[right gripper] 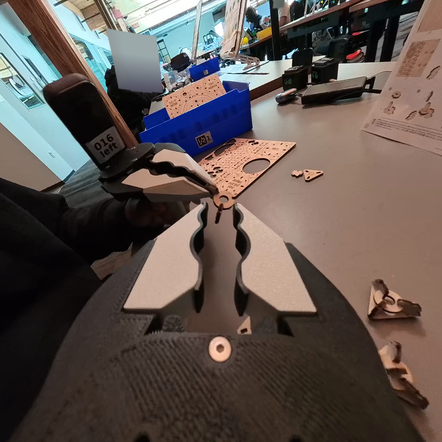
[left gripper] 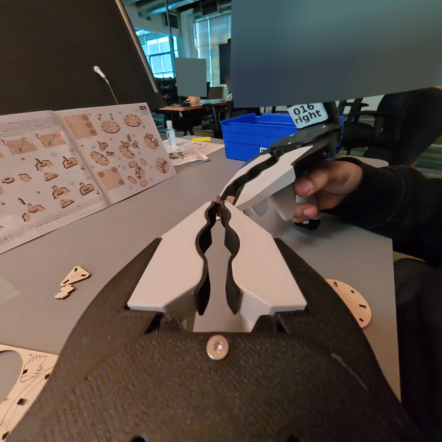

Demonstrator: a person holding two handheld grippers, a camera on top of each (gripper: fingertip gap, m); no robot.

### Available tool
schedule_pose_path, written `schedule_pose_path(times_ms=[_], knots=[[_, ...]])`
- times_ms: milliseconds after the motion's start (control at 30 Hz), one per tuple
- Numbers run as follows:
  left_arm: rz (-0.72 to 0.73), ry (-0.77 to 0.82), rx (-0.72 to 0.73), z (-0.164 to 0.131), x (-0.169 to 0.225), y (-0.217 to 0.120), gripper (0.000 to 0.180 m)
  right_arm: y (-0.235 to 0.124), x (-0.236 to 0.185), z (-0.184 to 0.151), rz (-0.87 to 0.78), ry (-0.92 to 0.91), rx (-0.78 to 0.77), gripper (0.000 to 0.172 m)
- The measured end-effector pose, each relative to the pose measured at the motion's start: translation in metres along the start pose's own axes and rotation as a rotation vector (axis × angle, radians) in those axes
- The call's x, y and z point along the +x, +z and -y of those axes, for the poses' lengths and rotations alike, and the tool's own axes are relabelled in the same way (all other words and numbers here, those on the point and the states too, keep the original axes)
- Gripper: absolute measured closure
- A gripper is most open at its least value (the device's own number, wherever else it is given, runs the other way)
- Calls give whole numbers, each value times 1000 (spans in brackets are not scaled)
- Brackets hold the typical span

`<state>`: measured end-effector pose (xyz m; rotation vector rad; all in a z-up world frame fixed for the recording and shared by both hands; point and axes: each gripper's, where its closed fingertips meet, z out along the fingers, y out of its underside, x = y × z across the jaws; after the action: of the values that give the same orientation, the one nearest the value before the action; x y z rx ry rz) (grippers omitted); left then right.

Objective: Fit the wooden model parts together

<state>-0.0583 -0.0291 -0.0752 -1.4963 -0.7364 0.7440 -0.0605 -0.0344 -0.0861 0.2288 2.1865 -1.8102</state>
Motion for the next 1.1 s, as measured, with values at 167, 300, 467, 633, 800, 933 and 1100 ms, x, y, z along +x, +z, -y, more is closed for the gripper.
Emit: schedule_pose_path(times_ms=[167, 300, 467, 633, 800, 933, 1100], knots=[[-13, -11, 1, 0, 1, 0, 179, -1, 2, 0, -6, 9, 2, 157], [-23, -28, 5, 0, 1, 0, 178, -1, 2, 1, -11, -9, -1, 158], [-21, -15, -2, -1, 2, 1, 178, -2, 2, -1, -31, -49, -17, 159], [-27, -11, -14, -3, 3, 2, 178, -4, 3, -1, -46, -98, -31, 159], [-42, -38, -6, -1, 4, 2, 178, -4, 2, -1, -37, -94, -30, 159], [-47, -47, -7, -2, 5, 2, 178, -5, 2, -1, -26, -76, -33, 159], [-50, -49, -5, -1, 5, 2, 178, -5, 1, -2, -18, -65, -35, 159]])
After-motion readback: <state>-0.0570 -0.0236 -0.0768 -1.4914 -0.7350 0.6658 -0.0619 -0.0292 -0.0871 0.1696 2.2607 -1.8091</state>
